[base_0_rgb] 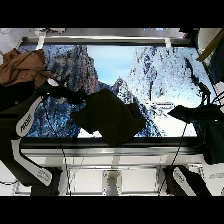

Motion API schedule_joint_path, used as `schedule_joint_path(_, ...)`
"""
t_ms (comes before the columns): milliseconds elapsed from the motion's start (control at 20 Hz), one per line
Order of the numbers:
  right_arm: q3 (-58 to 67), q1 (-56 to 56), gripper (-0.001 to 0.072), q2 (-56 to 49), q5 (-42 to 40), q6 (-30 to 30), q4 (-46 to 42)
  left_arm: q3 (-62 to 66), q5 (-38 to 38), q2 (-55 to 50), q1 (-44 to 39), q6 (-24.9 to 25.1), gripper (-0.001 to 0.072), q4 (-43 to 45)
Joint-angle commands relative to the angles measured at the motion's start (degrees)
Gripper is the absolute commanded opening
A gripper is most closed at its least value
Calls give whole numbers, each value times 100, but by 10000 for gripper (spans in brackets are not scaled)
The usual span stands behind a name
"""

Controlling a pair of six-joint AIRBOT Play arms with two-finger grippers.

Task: Fold the clothes and pants, and hang the long-sleeved shirts on hangers.

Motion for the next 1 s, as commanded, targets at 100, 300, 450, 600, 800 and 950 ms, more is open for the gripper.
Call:
schedule_joint_path(100, -2, 0, 431, -4, 17, -2, 4, 15, 415, -96, -66, 44, 161, -822)
schedule_joint_path(300, -138, 2, 443, -4, 61, -11, 345, 92, 348, 13, -52, 444, 10, -1051)
schedule_joint_path(450, -905, 2, 454, -4, 55, -116, 809, 92, 262, 269, -52, 706, 9, -1047)
schedule_joint_path(600, -1888, 210, 457, -4, -164, -855, 2017, 92, 236, 511, -55, 756, 9, -1012)
schedule_joint_path(800, -2656, 1316, 458, -7, -1685, -1067, 2603, 92, 4, 638, -52, 765, 10, -1010)
schedule_joint_path(950, -2669, 2236, 458, -22, -2769, -1064, 2774, 92, -68, 688, -55, 857, 10, -1012)
